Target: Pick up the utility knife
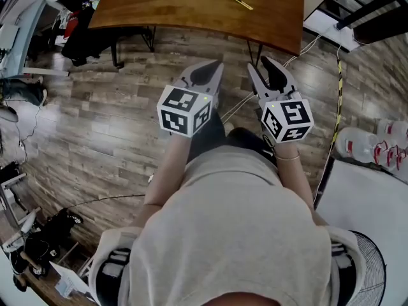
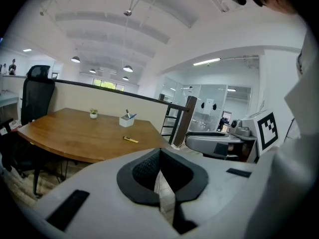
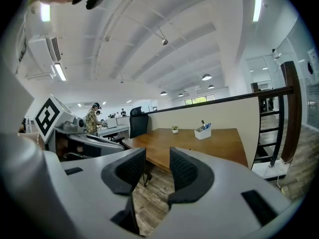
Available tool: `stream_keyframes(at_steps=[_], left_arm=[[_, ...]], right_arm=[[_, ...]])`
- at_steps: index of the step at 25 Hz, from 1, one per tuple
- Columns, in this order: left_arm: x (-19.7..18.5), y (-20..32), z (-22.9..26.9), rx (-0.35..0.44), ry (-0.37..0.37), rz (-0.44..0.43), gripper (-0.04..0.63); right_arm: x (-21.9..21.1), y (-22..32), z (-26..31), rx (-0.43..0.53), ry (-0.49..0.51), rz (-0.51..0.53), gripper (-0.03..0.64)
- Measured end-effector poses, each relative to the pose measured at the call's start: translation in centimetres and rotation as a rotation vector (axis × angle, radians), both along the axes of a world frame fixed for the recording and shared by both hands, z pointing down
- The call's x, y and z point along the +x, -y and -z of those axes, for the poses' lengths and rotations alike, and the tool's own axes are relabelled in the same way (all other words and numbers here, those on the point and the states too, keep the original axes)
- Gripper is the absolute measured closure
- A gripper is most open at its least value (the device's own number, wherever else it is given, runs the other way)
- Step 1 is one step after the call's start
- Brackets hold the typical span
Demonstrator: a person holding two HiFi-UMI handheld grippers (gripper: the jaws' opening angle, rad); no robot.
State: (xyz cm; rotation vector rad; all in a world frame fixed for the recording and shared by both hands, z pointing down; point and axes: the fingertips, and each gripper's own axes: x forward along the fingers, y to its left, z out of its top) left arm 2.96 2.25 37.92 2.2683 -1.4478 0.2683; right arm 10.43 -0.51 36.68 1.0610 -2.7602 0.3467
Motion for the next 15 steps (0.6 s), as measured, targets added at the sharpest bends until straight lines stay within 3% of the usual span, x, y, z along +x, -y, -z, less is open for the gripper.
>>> stream_keyframes(at_steps=[15], left_arm=[[-5.0, 16.1, 1.4, 0.032, -0.030, -0.131, 0.583]], right_arm=[[-6.1, 15.1, 1.3, 0.031, -0.037, -0.082, 0.457]])
